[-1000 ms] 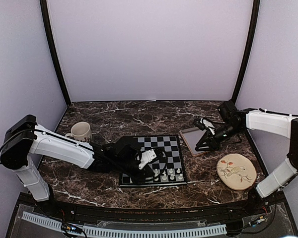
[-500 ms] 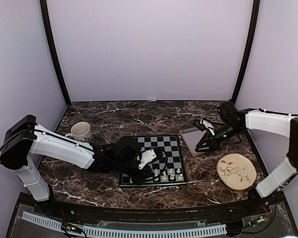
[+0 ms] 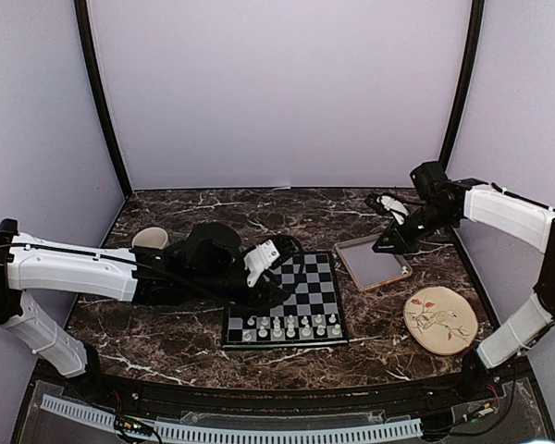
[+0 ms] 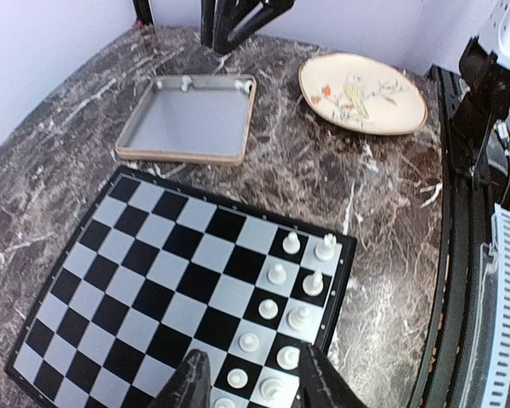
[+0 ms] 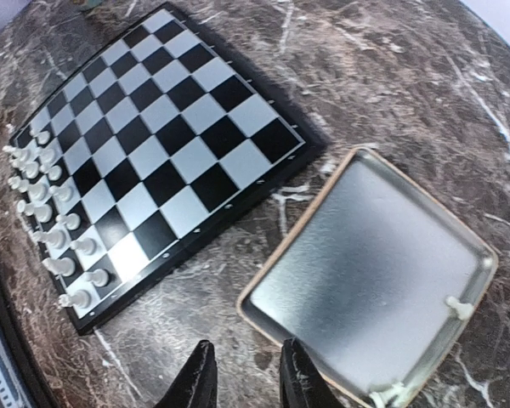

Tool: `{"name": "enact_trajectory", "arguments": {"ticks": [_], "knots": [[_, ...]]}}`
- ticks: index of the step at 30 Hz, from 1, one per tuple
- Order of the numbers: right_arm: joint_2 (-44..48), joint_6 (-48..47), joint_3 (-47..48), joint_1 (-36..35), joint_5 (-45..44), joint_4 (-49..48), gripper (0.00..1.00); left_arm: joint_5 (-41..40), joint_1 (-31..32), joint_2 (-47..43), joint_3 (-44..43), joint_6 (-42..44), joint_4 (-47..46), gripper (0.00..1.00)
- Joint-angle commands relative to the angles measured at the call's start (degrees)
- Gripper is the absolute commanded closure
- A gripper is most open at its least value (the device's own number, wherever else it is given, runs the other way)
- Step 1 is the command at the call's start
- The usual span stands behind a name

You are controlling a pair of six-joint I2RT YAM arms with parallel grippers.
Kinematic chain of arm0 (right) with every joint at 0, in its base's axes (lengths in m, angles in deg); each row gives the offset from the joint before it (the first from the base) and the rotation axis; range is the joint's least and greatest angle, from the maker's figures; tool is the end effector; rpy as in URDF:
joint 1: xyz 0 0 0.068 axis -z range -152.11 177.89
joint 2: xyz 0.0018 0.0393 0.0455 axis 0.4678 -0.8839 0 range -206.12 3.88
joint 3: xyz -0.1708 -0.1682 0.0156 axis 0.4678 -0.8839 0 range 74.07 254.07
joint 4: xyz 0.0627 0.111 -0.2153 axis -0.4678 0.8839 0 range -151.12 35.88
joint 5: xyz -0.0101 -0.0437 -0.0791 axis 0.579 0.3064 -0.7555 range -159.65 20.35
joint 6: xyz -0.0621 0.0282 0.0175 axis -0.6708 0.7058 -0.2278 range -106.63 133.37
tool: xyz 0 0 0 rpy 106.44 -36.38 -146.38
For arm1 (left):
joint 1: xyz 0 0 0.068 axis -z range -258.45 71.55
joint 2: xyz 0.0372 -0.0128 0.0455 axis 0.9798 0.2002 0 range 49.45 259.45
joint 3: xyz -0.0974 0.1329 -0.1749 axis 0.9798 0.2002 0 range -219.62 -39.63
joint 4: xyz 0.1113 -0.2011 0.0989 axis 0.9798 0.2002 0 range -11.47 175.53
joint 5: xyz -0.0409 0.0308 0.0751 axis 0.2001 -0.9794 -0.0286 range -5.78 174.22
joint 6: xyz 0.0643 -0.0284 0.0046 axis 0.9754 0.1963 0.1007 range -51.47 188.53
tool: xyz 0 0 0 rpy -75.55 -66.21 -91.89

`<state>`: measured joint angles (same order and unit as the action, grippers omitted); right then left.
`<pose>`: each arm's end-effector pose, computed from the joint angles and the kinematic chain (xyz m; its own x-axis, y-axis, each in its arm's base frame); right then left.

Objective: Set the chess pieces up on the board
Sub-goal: Place the king at d1, then pick up the rook from the storage box.

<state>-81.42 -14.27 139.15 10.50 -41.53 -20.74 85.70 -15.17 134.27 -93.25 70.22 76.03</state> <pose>0.2798 0.1161 0.2100 -0.5120 -0.5890 -0.6253 -0.8147 0.5637 0.1361 0.1538 -0.3088 0.2103 -0.1891 0.4413 -0.8772 0.9091 0.4164 0.0135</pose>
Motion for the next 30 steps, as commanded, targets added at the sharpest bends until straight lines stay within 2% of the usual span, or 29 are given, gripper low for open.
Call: {"name": "enact_trajectory", "arguments": {"ticks": [1, 6, 15, 30], "knots": [[-1.3, 4.0, 3.8, 0.8, -11.6, 1.6, 0.74, -4.6, 0.3, -2.4, -1.9, -1.6, -1.1, 0.62], [-5.4, 7.3, 4.3, 1.2, -17.8, 2.9, 0.74, -8.4, 0.0, -0.6, -1.0, -6.8, -6.8, 0.59], [-14.8, 10.8, 5.5, 4.4, -23.0, 4.6, 0.79, -4.7, 0.0, 4.5, -1.3, -13.0, -10.4, 0.59], [-20.3, 12.5, 7.1, 7.6, -24.8, 6.1, 0.75, -2.5, 0.0, 4.9, 1.2, -14.3, -14.1, 0.59]]}}
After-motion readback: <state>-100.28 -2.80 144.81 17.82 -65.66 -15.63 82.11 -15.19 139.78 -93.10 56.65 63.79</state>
